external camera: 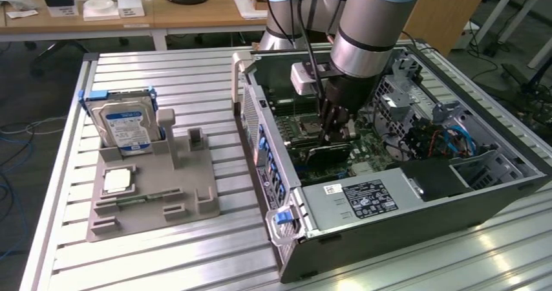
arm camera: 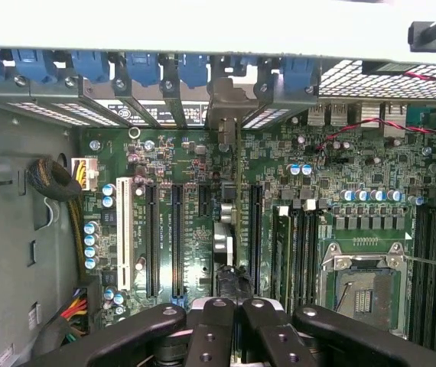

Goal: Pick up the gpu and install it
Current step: 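Press down on the gpu until it lock into place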

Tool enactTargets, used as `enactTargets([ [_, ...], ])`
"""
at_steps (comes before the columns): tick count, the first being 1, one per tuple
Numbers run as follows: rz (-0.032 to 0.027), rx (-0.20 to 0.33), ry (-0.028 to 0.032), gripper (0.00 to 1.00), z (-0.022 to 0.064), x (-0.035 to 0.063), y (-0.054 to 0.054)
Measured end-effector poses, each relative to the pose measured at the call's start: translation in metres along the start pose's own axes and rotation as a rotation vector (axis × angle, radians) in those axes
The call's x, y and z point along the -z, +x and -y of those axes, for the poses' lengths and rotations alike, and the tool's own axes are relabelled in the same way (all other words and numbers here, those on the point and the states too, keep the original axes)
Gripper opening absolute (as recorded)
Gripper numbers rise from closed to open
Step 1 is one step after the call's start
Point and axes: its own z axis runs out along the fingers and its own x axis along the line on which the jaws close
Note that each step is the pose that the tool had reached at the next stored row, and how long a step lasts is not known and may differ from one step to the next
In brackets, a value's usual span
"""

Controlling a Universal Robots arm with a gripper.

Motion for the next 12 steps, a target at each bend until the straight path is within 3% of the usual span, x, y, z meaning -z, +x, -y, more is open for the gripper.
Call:
enactTargets([
  [3,0.0004,0.0,-0.0009,0.11,-0.0023,0.0,0.0],
  [6,0.0003,-0.001,-0.0132,0.11,-0.0027,0.0001,0.0001],
  [12,0.0007,-0.001,-0.0135,0.11,-0.0072,-0.0007,0.0001],
])
